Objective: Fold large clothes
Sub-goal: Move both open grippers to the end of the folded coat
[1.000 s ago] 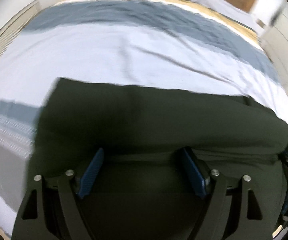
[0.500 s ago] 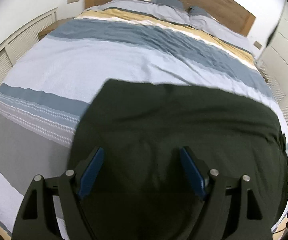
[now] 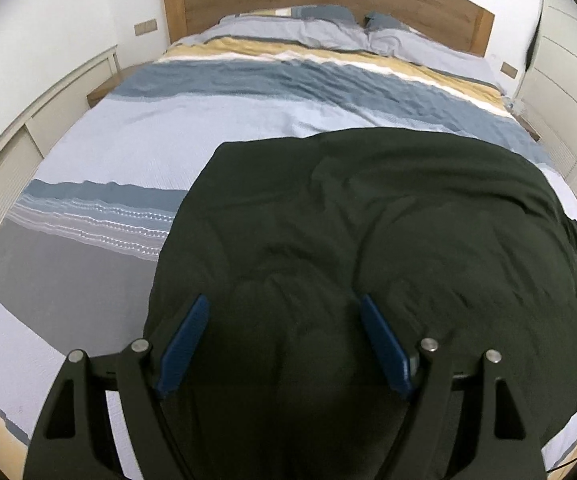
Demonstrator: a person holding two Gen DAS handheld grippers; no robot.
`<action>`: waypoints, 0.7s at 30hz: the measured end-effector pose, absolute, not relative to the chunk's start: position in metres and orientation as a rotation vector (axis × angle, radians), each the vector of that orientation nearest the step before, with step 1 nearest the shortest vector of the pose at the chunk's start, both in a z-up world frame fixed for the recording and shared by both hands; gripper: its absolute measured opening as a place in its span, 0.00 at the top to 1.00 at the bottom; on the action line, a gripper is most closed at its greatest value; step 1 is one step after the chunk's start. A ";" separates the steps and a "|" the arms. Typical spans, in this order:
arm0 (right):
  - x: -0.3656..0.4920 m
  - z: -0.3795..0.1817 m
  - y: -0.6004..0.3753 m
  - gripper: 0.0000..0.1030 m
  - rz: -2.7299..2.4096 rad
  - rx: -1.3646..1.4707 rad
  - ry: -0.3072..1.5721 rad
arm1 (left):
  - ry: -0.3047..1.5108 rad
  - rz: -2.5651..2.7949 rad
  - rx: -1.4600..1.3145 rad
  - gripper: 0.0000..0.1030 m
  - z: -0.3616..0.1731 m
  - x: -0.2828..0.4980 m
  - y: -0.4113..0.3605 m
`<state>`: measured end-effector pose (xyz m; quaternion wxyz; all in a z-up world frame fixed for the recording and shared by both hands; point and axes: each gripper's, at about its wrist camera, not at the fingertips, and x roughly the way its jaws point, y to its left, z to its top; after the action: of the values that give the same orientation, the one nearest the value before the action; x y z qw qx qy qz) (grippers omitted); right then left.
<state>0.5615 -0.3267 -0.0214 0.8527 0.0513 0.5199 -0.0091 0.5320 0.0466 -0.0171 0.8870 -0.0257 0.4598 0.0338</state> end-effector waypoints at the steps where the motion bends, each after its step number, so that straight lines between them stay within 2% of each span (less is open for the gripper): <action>1: 0.557 -0.017 -0.324 0.01 -0.009 0.108 1.081 | 0.948 0.064 -0.053 0.24 -0.015 0.528 0.045; 6: 0.536 -0.006 -0.295 0.01 0.071 0.100 1.038 | 0.944 0.041 -0.038 0.24 -0.017 0.514 0.035; 12: 0.520 -0.018 -0.275 0.01 0.113 0.081 1.067 | 0.949 0.044 -0.029 0.24 -0.022 0.503 0.033; 21: 0.494 -0.022 -0.283 0.01 0.101 0.066 1.092 | 0.959 0.051 0.001 0.24 -0.022 0.492 0.030</action>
<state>0.4942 -0.2828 -0.0218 0.8528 0.0315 0.5190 0.0482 0.4915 0.0305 -0.0219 0.8870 0.0003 0.4611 0.0244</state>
